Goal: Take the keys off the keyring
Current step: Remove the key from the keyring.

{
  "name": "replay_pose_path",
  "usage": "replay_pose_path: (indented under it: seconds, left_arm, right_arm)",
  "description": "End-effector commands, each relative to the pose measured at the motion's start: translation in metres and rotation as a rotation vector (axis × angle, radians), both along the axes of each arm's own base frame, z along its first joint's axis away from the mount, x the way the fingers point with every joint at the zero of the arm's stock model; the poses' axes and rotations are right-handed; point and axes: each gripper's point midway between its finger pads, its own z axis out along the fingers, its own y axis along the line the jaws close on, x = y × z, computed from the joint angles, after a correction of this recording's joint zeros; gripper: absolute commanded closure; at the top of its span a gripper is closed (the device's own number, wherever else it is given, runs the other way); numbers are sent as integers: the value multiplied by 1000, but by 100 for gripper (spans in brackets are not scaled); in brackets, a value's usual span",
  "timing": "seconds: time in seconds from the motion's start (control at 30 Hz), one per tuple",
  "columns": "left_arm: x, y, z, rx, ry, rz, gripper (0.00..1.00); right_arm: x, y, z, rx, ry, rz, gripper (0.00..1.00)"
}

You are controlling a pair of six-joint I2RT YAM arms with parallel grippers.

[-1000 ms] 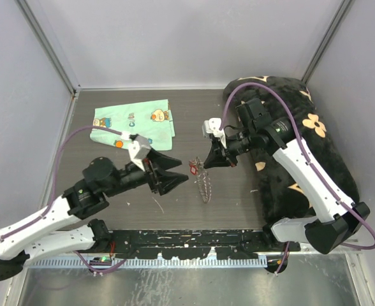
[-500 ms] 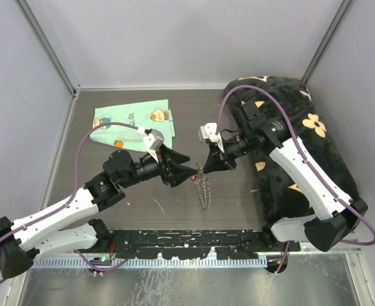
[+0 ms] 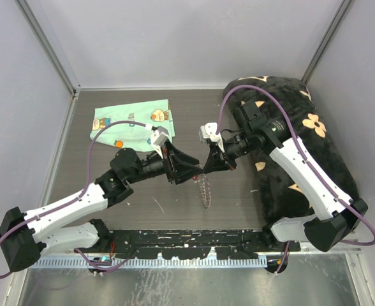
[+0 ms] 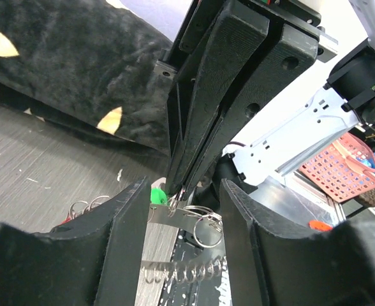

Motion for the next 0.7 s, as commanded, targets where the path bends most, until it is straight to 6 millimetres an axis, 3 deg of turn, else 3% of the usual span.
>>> replay_pose_path:
  seconds: [0.0, 0.27, 0.4, 0.67]
  left_arm:
    - [-4, -4, 23, -86, -36, -40, 52]
    - [-1, -7, 15, -71, -17, -40, 60]
    - [-1, -9, 12, -67, -7, -44, 69]
    - [2, -7, 6, -55, -3, -47, 71]
  right_arm:
    - [-4, 8, 20, 72, -30, 43, 99]
    - [-5, 8, 21, 78, -26, 47, 99]
    - [-6, 8, 22, 81, -26, 49, 99]
    - [-7, 8, 24, 87, -25, 53, 99]
